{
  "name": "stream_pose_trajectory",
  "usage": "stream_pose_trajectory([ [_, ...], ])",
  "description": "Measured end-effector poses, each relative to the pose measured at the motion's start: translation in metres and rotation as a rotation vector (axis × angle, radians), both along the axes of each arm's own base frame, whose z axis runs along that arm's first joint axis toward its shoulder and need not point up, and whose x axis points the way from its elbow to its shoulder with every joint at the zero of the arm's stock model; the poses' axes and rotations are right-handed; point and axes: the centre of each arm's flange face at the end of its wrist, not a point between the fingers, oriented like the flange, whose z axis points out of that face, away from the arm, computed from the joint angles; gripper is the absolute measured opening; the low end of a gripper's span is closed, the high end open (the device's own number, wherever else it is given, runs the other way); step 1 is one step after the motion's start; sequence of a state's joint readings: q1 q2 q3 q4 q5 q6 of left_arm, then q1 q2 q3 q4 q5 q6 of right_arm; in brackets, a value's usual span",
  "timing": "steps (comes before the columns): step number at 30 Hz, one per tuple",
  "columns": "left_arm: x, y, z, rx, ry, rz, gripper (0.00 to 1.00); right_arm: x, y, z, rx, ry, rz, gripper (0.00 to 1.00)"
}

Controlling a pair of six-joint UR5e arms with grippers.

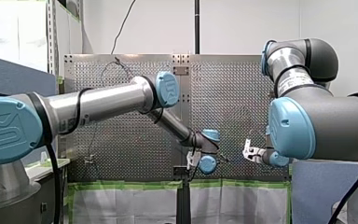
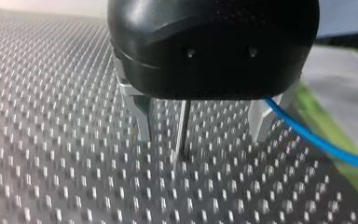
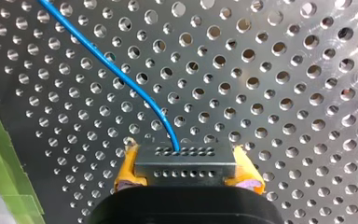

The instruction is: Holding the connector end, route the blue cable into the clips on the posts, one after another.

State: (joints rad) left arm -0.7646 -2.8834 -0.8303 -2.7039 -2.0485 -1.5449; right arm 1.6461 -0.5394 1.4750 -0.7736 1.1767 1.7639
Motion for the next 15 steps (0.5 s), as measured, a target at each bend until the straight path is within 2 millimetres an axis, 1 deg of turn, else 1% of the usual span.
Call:
stream_pose_trajectory([
  [3, -0.015, 0.0, -0.001, 0.045, 0.027, -0.015, 1.0, 0.0, 0.0, 0.0, 0.001, 0.0, -0.001, 0.0],
  [10, -0.05, 0.01, -0.026, 0.142, 0.112, -0.038, 1.0, 0.0, 0.001, -0.002, 0.003, 0.0, 0.0, 0.0],
  [13, -0.062, 0.012, -0.032, 0.155, 0.123, -0.046, 1.0, 0.001, 0.001, -0.002, 0.004, -0.002, 0.002, 0.0],
  [15, -0.067, 0.012, -0.032, 0.156, 0.124, -0.05, 1.0, 0.002, 0.002, -0.002, 0.005, -0.002, 0.003, 0.0],
])
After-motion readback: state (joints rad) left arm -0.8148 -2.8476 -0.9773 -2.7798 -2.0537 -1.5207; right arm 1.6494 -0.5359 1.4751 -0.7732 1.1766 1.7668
